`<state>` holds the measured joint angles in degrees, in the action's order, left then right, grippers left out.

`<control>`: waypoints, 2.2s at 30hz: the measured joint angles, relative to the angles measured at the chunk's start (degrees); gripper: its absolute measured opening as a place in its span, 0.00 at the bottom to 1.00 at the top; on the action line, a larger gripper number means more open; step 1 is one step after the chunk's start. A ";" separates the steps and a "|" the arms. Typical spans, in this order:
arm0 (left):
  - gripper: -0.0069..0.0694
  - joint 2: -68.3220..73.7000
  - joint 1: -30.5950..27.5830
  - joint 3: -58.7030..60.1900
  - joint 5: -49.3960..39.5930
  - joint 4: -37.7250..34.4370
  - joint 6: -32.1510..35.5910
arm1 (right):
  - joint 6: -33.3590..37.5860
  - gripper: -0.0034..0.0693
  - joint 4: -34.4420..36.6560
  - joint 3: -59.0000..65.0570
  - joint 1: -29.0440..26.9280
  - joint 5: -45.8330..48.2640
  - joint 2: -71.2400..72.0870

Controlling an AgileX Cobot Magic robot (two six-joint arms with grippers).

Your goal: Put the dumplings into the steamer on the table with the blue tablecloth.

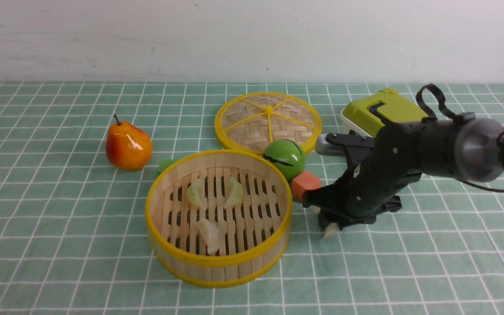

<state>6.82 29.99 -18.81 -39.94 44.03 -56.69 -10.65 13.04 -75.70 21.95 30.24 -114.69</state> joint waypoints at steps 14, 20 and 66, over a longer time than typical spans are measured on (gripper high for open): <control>0.23 0.00 0.00 0.00 0.31 0.07 0.00 | 15.31 0.30 4.91 -14.61 4.54 12.19 8.99; 0.23 0.00 0.00 0.00 0.38 0.12 0.00 | 17.92 0.30 7.28 -15.32 12.20 7.40 4.41; 0.29 0.00 0.00 0.05 0.60 1.88 0.00 | -2.09 0.03 -17.07 58.35 12.60 -21.71 70.38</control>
<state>6.82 29.99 -18.76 -39.34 45.91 -56.69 -12.74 -4.03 -17.35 34.55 8.53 -44.30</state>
